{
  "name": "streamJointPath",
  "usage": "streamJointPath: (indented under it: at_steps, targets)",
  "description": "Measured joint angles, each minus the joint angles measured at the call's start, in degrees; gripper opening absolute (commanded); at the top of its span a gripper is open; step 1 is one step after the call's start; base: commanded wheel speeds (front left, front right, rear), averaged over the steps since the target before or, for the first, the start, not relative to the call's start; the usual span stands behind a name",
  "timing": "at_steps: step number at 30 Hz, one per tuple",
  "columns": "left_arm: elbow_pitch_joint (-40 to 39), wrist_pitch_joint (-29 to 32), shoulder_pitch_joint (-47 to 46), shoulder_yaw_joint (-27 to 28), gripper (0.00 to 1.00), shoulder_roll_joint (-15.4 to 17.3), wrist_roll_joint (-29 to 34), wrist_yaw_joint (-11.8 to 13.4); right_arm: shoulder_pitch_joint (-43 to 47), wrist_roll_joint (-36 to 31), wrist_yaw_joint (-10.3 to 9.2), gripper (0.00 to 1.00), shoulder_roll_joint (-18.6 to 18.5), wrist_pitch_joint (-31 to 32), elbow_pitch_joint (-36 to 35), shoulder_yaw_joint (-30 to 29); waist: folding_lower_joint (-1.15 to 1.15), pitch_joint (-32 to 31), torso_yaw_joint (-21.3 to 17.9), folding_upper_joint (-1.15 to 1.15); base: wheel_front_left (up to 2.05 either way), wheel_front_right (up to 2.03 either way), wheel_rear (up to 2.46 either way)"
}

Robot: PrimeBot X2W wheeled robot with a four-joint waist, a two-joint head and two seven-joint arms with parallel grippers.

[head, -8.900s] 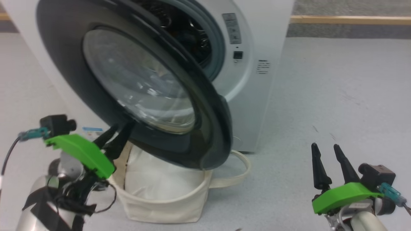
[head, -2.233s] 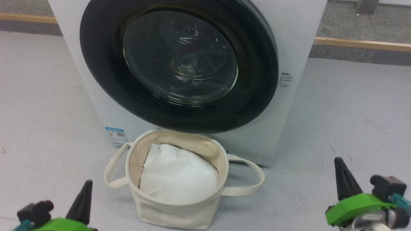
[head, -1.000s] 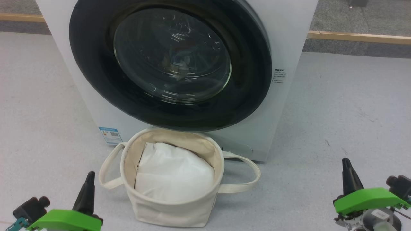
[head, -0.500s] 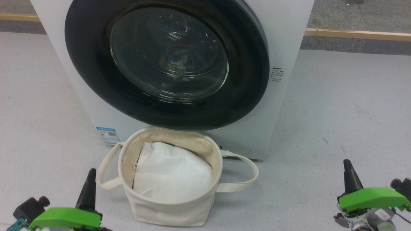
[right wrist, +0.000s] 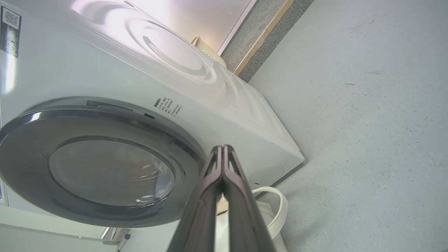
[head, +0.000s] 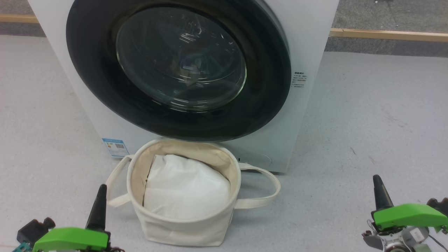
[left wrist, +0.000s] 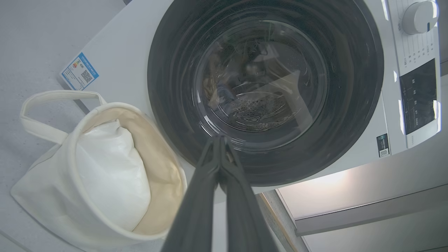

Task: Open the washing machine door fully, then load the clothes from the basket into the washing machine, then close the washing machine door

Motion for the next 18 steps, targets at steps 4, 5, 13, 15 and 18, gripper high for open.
streamJointPath:
  at_steps: [4,5,13,15,18]
  targets:
    - [-0.52,0.7,0.0,0.3,0.0,-0.73,-1.74,0.0,0.01,2.24,0.0,0.0,0.43,0.62,-0.1,-0.56,0.0,0.1,-0.16,0.0,0.0,0.0,0.0]
    - [-0.63,0.73,0.0,0.38,0.0,-0.87,-2.12,0.0,0.0,2.72,0.0,0.0,0.44,0.85,-0.14,-0.71,0.0,0.12,-0.2,0.0,0.0,0.0,0.0]
    - [-1.81,1.94,0.02,1.82,0.0,-1.58,-5.26,0.13,0.01,7.02,0.0,0.0,0.74,2.08,-0.48,-1.51,0.0,0.31,-0.52,0.0,0.0,0.0,0.0]
    - [-1.96,2.33,0.03,1.91,0.0,-1.93,-6.01,0.43,0.01,8.16,0.0,0.0,0.82,2.33,-0.55,-1.65,0.0,0.36,-0.6,0.0,0.0,0.0,0.0]
    - [-2.36,2.87,0.05,2.13,0.0,-2.55,-7.21,0.44,0.01,9.77,0.0,0.0,0.96,2.86,-0.69,-1.94,0.0,0.43,-0.72,0.0,0.0,0.0,0.0]
